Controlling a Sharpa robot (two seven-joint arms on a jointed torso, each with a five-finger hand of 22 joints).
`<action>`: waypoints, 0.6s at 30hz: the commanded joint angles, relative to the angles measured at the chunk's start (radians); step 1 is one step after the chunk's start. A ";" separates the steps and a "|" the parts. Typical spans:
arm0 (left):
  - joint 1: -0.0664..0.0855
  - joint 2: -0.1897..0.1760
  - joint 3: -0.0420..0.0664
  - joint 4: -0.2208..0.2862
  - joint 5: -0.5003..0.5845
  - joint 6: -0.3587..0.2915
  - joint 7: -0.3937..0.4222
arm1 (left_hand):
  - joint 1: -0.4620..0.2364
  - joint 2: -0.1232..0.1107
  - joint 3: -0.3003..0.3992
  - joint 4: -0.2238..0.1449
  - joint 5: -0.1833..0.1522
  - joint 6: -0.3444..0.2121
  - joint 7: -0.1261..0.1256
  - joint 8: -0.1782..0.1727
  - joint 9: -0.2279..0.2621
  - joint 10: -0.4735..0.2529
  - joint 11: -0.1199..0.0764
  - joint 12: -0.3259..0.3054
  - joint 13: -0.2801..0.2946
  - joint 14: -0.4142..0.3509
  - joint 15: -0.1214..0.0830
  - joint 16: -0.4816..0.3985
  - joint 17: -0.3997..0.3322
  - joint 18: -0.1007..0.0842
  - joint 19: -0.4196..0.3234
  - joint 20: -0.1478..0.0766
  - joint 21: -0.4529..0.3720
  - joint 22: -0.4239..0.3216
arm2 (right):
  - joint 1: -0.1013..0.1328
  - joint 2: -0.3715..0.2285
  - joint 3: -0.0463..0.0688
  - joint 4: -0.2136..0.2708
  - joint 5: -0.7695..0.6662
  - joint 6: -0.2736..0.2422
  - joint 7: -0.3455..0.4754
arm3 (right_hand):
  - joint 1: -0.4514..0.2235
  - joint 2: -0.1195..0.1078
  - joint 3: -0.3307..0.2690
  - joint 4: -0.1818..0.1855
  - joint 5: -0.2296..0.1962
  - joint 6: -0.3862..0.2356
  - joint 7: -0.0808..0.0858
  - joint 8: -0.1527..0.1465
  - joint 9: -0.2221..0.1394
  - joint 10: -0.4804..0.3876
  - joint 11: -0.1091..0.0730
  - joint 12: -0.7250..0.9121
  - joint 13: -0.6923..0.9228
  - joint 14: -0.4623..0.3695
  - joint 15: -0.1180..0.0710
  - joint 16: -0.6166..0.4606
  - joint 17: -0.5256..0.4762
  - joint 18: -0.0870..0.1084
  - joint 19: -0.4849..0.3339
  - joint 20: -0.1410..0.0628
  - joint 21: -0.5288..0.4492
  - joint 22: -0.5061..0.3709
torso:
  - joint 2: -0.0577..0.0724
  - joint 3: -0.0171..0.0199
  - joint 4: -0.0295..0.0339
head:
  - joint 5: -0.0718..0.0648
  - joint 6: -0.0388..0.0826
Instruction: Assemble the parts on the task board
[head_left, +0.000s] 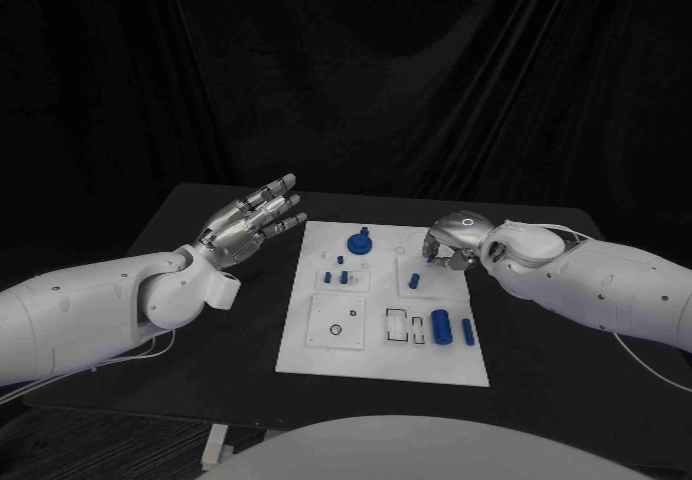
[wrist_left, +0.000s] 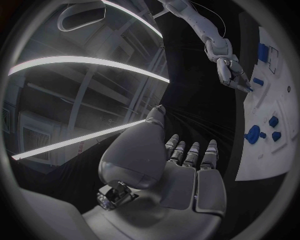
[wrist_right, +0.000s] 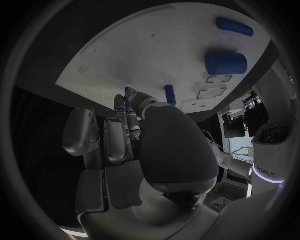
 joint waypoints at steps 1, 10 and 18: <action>-0.002 0.001 0.001 0.000 0.007 0.017 0.001 | 0.010 0.002 0.001 -0.007 0.006 0.002 0.006 0.007 0.001 0.003 -0.004 0.004 0.001 -0.001 0.006 0.004 0.002 0.018 0.000 0.005 0.005 0.001 | 0.015 -0.012 0.001 0.025 0.001 -0.024 -0.023 | 0.002 0.007 -0.001 -0.003 -0.001 0.004 0.001 0.006 0.011 0.009 0.000 -0.004 0.001 0.019 -0.002 0.000 -0.001 0.014 -0.002 0.003 0.002 0.153 | -0.001 -0.0001 0.0000 | 0.001 0.000; -0.003 0.002 0.001 -0.004 0.007 0.021 -0.007 | 0.011 0.003 0.002 -0.010 0.007 0.003 0.009 0.007 0.001 0.003 -0.004 0.003 0.001 -0.001 0.006 0.003 0.001 0.018 0.000 0.005 0.005 0.000 | 0.056 -0.056 0.001 0.113 0.001 -0.018 -0.048 | 0.003 0.005 -0.002 -0.006 0.003 0.003 0.000 0.004 0.011 0.011 -0.001 -0.005 0.001 0.020 -0.003 0.001 0.001 0.014 -0.002 0.002 0.002 0.152 | -0.001 -0.0003 0.0003 | 0.004 0.000; -0.007 0.002 0.001 -0.007 0.007 0.023 -0.011 | 0.011 0.003 0.002 -0.010 0.007 0.003 0.009 0.007 0.001 0.003 -0.004 0.004 0.001 -0.001 0.006 0.003 0.001 0.018 0.000 0.005 0.004 -0.001 | 0.086 -0.097 0.001 0.227 0.001 -0.003 -0.081 | 0.005 0.002 -0.002 -0.009 0.007 0.002 0.000 0.003 0.011 0.013 -0.002 -0.008 0.000 0.020 -0.004 0.001 0.001 0.014 -0.002 0.001 0.002 0.152 | 0.000 -0.0004 0.0001 | 0.012 0.000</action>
